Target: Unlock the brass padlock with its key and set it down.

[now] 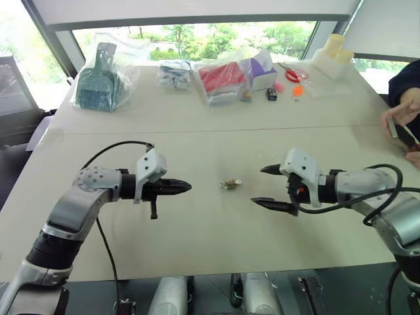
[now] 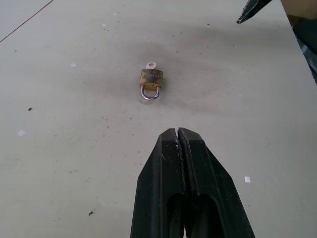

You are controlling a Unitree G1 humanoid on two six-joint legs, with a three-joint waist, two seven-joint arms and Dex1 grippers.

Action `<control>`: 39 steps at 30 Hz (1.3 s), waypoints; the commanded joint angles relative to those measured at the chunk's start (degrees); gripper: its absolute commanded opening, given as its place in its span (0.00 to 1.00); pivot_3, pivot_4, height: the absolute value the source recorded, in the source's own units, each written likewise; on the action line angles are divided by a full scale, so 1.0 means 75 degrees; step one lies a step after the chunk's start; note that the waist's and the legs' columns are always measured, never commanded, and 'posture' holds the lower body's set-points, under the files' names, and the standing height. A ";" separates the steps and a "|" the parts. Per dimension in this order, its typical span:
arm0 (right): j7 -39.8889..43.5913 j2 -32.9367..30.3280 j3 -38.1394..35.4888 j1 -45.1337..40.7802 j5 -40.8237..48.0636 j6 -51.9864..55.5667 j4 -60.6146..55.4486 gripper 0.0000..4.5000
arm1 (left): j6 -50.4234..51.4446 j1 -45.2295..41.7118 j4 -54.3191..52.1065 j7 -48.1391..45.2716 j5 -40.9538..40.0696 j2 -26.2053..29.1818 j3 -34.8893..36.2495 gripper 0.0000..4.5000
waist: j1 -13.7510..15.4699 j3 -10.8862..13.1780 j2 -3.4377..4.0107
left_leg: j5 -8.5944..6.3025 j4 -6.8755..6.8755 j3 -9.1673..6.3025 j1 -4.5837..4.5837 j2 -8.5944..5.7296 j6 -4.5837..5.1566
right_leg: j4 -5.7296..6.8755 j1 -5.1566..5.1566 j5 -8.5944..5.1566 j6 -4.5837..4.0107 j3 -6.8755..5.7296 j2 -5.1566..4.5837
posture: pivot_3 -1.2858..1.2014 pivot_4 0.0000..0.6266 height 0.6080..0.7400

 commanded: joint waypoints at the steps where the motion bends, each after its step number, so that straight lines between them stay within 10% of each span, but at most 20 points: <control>1: -0.0006 0.0012 -0.0045 -0.0154 -0.0091 -0.0159 -0.0044 0.99 | -0.0179 -0.0060 -0.0049 0.0011 -0.0048 0.0009 0.0188 0.00 | -0.0003 0.0000 0.0000 | 0.0000 0.0000 0.0000 0.0000 0.0000 0.0000 | 0.0000 0.0000 0.0000 0.0000 0.0000 0.0000 | 0.52 0.24 1.00; 33: -0.0085 0.0284 0.0189 -0.0425 -0.0383 -0.0315 0.0194 0.99 | -0.0724 -0.2148 0.1542 -0.0250 0.0562 -0.0691 -0.0652 0.00 | 0.0011 0.0001 -0.0002 | 0.0001 0.0006 0.0002 -0.0002 -0.0005 0.0001 | 0.0002 0.0004 0.0016 0.0026 -0.0001 0.0001 | 0.52 0.24 1.00; 39: -0.0184 0.0333 0.0259 -0.0226 -0.0501 -0.0336 0.0054 1.00 | -0.1391 -0.3461 0.3138 -0.0560 0.1332 -0.1812 -0.1544 0.60 | 0.0129 0.0001 -0.0006 | 0.0002 0.0023 0.0000 -0.0015 -0.0012 0.0003 | 0.0002 0.0005 0.0017 0.0026 -0.0006 0.0001 | 0.52 0.24 1.00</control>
